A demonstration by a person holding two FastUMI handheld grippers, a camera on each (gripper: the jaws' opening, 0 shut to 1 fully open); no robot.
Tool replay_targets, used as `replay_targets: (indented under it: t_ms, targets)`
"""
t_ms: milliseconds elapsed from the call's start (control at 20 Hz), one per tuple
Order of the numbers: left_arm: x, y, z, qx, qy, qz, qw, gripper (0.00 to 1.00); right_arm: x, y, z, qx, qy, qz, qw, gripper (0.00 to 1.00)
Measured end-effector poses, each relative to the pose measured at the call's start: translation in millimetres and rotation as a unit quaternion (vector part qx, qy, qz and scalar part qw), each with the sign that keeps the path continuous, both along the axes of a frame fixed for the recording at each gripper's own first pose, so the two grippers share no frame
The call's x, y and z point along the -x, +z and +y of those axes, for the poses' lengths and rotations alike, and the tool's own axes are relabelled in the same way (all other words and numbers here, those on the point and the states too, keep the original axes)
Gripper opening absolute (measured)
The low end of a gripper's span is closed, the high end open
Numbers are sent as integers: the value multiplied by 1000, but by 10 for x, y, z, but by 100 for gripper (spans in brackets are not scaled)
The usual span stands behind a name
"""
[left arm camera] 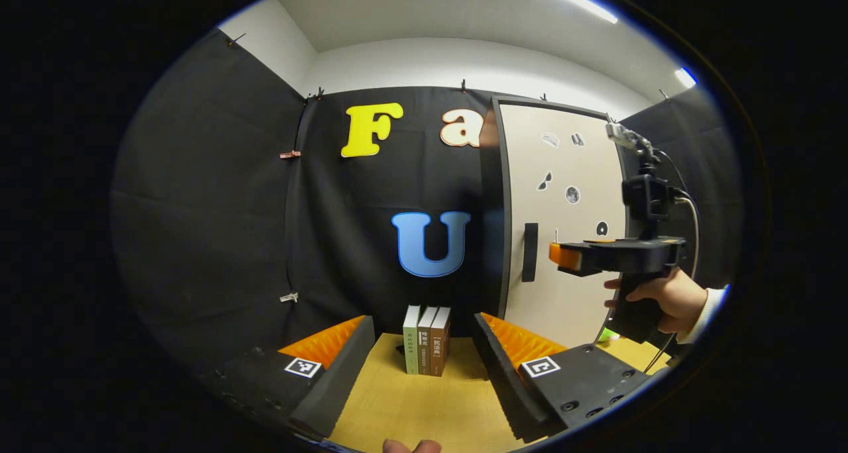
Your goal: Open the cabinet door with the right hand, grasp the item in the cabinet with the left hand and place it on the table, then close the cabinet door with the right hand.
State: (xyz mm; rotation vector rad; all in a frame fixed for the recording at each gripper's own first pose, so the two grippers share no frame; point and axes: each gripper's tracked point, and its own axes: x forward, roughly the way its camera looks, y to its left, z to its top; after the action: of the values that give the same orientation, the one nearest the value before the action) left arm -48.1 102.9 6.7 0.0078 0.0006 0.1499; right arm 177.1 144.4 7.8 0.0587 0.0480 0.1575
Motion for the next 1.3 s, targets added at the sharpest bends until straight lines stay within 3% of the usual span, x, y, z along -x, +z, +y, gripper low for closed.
replay_targets:
  t_ms: [200,400,500,750,800,900,1050,1300]
  targets:
    - [-64,-40,150,6,11,-2,1000,94,-412,-101,199,-9,-1,8,1000,98]
    - [-133,-86,252,2,20,1,1000,94,-721,-182,291,16,-11,3,1000,94]
    - [-163,-98,268,2,22,1,1000,94,-814,-217,323,18,-17,2,1000,87]
    - [-181,-140,301,1,23,5,1000,94,-907,-434,330,0,-25,48,999,41]
    - [-169,-146,295,1,24,6,1000,94,-945,-398,335,-2,-25,35,999,41]
    - [-147,-155,299,5,24,6,1000,94,-920,-407,335,18,-12,34,999,28]
    - [-112,-138,304,9,25,5,1000,94,-896,-432,328,17,5,43,999,18]
    - [-22,-112,283,3,30,-2,1000,94,-712,-403,321,10,27,46,999,18]
